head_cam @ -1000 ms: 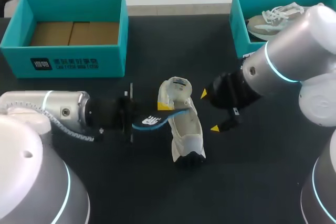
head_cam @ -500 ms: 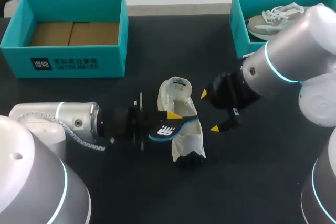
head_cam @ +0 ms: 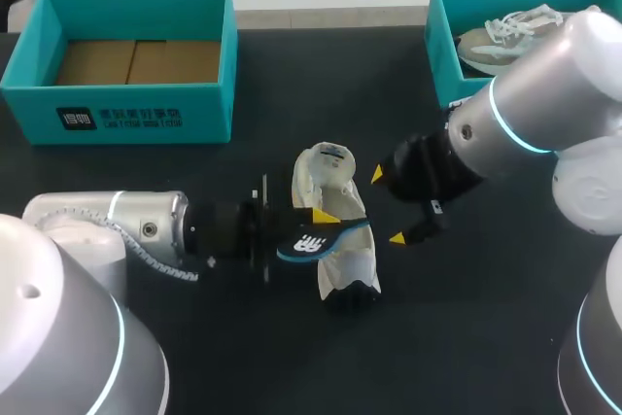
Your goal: Take the shoe out of the shoebox, open the shoe tongue, remove and reinsert the insole, then place the shoe into the shoebox
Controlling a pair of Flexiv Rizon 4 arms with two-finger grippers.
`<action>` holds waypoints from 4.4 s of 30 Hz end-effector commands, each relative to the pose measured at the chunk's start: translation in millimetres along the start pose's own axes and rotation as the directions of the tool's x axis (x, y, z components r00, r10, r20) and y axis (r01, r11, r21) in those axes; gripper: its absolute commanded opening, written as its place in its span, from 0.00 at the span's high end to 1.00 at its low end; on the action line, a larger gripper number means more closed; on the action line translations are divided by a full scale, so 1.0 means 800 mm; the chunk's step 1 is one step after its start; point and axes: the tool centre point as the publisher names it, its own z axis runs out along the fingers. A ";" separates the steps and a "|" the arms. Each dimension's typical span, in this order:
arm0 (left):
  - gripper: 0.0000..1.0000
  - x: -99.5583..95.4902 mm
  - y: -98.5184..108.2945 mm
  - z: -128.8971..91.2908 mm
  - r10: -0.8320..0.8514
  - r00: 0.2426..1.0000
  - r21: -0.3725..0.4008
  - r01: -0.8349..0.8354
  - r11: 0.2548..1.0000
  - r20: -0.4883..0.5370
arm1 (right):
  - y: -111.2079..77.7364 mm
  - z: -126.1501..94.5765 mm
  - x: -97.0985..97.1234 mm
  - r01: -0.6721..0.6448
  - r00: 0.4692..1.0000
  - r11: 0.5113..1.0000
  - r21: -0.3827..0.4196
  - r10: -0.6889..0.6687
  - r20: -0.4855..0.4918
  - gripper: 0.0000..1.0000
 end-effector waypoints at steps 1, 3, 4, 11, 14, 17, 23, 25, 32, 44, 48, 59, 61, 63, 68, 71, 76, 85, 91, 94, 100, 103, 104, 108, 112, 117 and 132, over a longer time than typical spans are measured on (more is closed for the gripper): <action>1.00 0.001 0.016 0.011 0.003 1.000 0.007 -0.003 1.000 0.003 | 0.000 0.001 0.001 0.001 1.000 1.000 0.000 -0.001 0.002 0.00; 1.00 0.000 0.020 0.013 0.008 1.000 0.002 -0.008 1.000 0.002 | 0.000 0.001 0.001 0.001 1.000 1.000 0.000 -0.001 0.002 0.00; 1.00 0.000 0.021 0.013 0.008 1.000 -0.004 -0.008 1.000 -0.002 | 0.000 0.001 0.001 0.001 1.000 1.000 0.000 -0.001 0.002 0.00; 1.00 0.001 0.036 0.020 -0.006 1.000 -0.024 0.005 1.000 -0.007 | 0.000 0.001 0.001 0.001 1.000 1.000 0.000 -0.001 0.002 0.00; 1.00 0.005 0.042 0.021 -0.009 1.000 -0.038 0.008 0.999 -0.018 | 0.000 0.001 0.001 0.001 1.000 1.000 0.000 -0.001 0.002 0.00; 1.00 0.009 0.042 0.020 -0.014 1.000 -0.037 0.014 0.999 -0.017 | 0.000 0.001 0.001 0.001 1.000 1.000 0.000 -0.001 0.002 0.00; 1.00 0.015 0.045 0.016 -0.026 1.000 -0.043 0.026 0.999 -0.013 | 0.000 0.001 0.001 0.001 1.000 1.000 0.000 -0.001 0.002 0.00; 1.00 0.018 0.049 0.016 -0.030 0.999 -0.046 0.030 0.999 -0.014 | 0.000 0.001 0.001 0.001 1.000 1.000 0.000 -0.001 0.002 0.00; 1.00 0.021 0.070 0.017 -0.026 0.999 -0.065 0.025 0.998 -0.018 | 0.000 0.001 0.001 0.001 1.000 1.000 0.000 -0.001 0.002 0.00; 1.00 0.013 0.095 0.025 0.012 0.999 -0.085 -0.015 0.996 -0.032 | 0.000 0.001 0.001 0.001 1.000 1.000 0.000 -0.001 0.002 0.00; 1.00 0.011 0.108 0.024 0.026 0.999 -0.098 -0.030 0.995 -0.037 | 0.000 0.001 0.001 0.001 1.000 1.000 0.000 -0.001 0.002 0.00; 1.00 0.004 0.133 0.018 0.056 0.997 -0.143 -0.062 0.988 -0.046 | 0.000 0.001 0.001 0.001 1.000 1.000 0.000 -0.001 0.002 0.00; 1.00 0.004 0.140 0.017 0.054 0.997 -0.148 -0.061 0.987 -0.046 | 0.000 0.001 0.001 0.001 1.000 1.000 0.000 -0.001 0.002 0.00; 1.00 0.005 0.146 0.017 0.052 0.998 -0.156 -0.059 0.986 -0.046 | 0.000 0.001 0.001 0.001 1.000 1.000 0.000 -0.001 0.002 0.00; 1.00 0.006 0.146 0.014 0.048 0.998 -0.164 -0.053 0.985 -0.034 | 0.000 0.001 0.001 0.001 1.000 1.000 0.000 -0.001 0.002 0.00; 1.00 0.004 0.140 0.013 0.052 0.998 -0.159 -0.056 0.986 -0.027 | 0.000 0.001 0.001 0.001 1.000 1.000 0.000 -0.001 0.002 0.00; 0.64 0.001 0.134 0.013 0.060 0.998 -0.157 -0.063 0.986 -0.028 | 0.000 0.001 0.001 0.001 1.000 1.000 0.000 -0.001 0.002 0.00; 0.62 -0.007 0.113 0.018 0.078 0.997 -0.125 -0.079 0.989 -0.014 | 0.000 0.001 0.001 0.001 1.000 1.000 0.000 -0.001 0.002 0.00; 0.66 -0.007 0.096 0.018 0.085 0.996 -0.100 -0.086 0.991 -0.010 | 0.000 0.001 0.001 0.001 1.000 1.000 0.000 -0.001 0.002 0.00; 0.72 -0.003 0.090 0.017 0.084 0.996 -0.086 -0.085 0.993 -0.007 | 0.000 0.001 0.001 0.001 1.000 1.000 0.000 -0.001 0.002 0.00; 0.94 0.009 0.084 0.016 0.073 0.997 -0.073 -0.073 0.995 0.001 | 0.000 0.001 0.001 0.001 1.000 1.000 0.000 -0.001 0.002 0.00; 1.00 0.015 0.089 0.016 0.059 0.998 -0.078 -0.060 0.995 -0.010 | 0.000 0.001 0.001 0.001 1.000 1.000 0.000 -0.001 0.002 0.00; 1.00 0.017 0.093 0.016 0.057 0.998 -0.081 -0.058 0.995 -0.011 | 0.000 0.001 0.001 0.001 1.000 1.000 0.000 -0.001 0.002 0.00; 1.00 0.020 0.105 0.019 0.052 0.999 -0.088 -0.053 0.995 -0.016 | 0.000 0.001 0.001 0.001 1.000 1.000 0.000 -0.001 0.002 0.00; 1.00 0.020 0.119 0.022 0.089 0.995 -0.098 -0.093 0.991 -0.041 | 0.000 0.001 0.001 0.001 1.000 1.000 0.000 -0.001 0.002 0.00; 1.00 0.012 0.134 0.021 0.105 0.993 -0.121 -0.111 0.986 -0.050 | 0.000 0.001 0.001 0.001 1.000 1.000 0.000 -0.001 0.002 0.00; 0.75 -0.002 0.150 0.009 0.121 0.993 -0.160 -0.121 0.980 -0.011 | 0.000 0.001 0.001 0.001 1.000 1.000 0.000 -0.001 0.002 0.00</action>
